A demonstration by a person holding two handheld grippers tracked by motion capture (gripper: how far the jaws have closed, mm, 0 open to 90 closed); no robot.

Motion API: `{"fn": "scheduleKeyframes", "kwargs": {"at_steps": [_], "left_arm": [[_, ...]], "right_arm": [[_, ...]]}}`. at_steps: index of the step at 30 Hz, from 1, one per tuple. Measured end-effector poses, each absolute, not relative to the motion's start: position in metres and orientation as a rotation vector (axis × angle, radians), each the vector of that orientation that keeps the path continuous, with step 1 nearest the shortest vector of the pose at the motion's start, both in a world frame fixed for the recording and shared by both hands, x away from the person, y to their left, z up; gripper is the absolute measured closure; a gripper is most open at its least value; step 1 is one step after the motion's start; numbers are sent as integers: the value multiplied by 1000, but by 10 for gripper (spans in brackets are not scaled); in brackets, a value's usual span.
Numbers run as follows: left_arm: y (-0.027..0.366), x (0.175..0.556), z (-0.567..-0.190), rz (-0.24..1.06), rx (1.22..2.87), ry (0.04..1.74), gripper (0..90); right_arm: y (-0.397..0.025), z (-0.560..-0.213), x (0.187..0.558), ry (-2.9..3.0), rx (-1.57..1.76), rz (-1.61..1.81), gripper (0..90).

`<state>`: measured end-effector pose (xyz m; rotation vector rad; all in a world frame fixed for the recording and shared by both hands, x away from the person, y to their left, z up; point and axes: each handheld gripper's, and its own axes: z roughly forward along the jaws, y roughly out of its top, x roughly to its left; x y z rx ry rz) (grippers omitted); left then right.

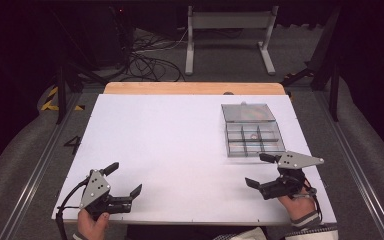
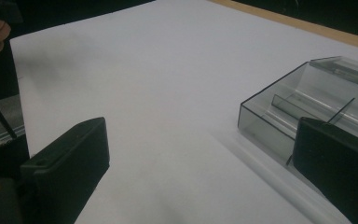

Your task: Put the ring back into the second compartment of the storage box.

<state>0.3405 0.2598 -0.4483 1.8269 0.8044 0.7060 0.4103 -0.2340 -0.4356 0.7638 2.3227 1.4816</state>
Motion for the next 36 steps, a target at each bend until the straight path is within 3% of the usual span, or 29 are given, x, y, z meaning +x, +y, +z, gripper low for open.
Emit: {"fn": "scheduleKeyframes", "kwargs": {"at_steps": [21, 36], "left_arm": [[260, 341, -448, 704, 1826, 803, 45], [259, 343, -450, 702, 1845, 807, 48]], "right_arm": [[-228, -475, 402, 2381, 834, 1468, 4], [-221, -473, 406, 2372, 812, 1355, 9]]}}
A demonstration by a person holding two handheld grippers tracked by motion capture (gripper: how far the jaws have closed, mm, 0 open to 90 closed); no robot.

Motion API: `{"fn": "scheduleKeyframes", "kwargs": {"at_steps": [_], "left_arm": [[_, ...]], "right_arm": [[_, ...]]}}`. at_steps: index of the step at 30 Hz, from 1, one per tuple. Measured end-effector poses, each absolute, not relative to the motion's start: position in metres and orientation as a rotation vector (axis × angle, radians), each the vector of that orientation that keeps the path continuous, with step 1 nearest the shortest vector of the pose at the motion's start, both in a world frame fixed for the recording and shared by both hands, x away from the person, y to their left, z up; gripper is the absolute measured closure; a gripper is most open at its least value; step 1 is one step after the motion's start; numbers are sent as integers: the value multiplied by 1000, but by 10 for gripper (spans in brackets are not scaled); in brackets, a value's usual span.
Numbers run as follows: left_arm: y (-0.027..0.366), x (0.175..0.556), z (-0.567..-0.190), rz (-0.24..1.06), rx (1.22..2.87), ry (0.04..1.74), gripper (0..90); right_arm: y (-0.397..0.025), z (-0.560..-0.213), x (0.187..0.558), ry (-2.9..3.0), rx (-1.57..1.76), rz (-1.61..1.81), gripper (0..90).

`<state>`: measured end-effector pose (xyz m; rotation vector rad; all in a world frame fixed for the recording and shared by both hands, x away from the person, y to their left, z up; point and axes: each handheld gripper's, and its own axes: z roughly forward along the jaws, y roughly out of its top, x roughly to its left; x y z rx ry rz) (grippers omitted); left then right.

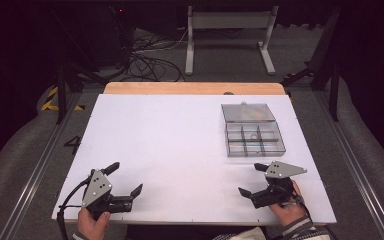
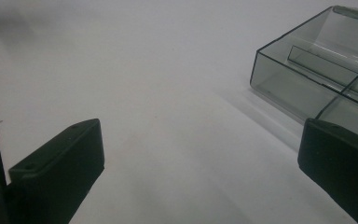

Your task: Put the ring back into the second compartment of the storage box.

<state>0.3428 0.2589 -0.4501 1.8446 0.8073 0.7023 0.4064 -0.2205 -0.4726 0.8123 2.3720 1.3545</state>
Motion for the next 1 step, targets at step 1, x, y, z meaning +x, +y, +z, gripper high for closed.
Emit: {"fn": "scheduleKeyframes", "kwargs": {"at_steps": [1], "left_arm": [[259, 343, -450, 698, 1845, 805, 48]], "right_arm": [[-221, -472, 406, 2373, 814, 1352, 9]]}}
